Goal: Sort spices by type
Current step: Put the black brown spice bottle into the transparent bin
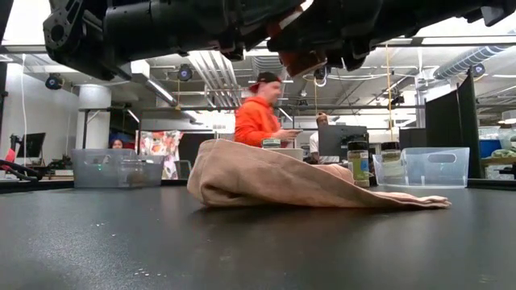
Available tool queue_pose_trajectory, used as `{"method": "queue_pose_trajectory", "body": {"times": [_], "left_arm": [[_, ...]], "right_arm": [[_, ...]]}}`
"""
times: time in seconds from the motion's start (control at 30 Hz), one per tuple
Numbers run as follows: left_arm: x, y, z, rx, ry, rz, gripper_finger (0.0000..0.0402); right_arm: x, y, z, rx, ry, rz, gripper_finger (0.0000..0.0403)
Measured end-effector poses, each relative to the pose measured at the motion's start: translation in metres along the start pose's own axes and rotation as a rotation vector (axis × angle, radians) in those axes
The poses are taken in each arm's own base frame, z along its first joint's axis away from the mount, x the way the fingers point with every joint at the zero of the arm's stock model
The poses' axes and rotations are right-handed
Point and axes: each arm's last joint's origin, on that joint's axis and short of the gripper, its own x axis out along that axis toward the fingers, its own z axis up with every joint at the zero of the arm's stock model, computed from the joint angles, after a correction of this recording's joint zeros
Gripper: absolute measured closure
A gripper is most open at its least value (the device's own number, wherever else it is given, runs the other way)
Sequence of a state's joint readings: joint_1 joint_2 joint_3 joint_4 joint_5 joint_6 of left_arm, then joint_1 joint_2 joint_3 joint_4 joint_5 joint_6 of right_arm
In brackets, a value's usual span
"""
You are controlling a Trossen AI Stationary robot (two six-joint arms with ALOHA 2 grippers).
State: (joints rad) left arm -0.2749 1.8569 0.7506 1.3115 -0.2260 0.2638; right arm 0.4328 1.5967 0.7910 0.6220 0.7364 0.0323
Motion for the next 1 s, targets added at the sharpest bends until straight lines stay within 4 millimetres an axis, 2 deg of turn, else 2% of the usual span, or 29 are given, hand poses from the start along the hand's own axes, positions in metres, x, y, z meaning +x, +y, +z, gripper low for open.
{"method": "queue_pose_trajectory", "body": {"times": [0.47, 0.7, 0.77, 0.87, 0.93, 1.0], "left_arm": [[-0.003, 0.004, 0.009, 0.034, 0.089, 0.019, 0.0217], [-0.011, 0.014, 0.032, 0.065, 0.109, 0.028, 0.0217], [-0.016, 0.017, 0.037, 0.081, 0.145, 0.029, 0.0217], [-0.026, 0.023, 0.044, 0.101, 0.225, 0.069, 0.0217], [-0.034, 0.027, 0.046, 0.122, 0.309, 0.110, 0.0217], [-0.040, 0.030, 0.049, 0.114, 0.375, 0.122, 0.0217]], "right_arm": [[-0.005, -0.005, 0.003, 0.030, 0.036, -0.006, 0.0096], [-0.014, -0.012, 0.016, 0.051, 0.031, -0.010, 0.0097], [-0.017, -0.016, 0.019, 0.054, 0.033, -0.057, 0.0103], [-0.025, -0.027, 0.027, 0.047, 0.024, -0.226, 0.0114], [-0.029, -0.037, 0.041, 0.011, 0.002, -0.355, 0.0125], [-0.032, -0.049, 0.067, -0.049, -0.027, -0.468, 0.0137]]}}
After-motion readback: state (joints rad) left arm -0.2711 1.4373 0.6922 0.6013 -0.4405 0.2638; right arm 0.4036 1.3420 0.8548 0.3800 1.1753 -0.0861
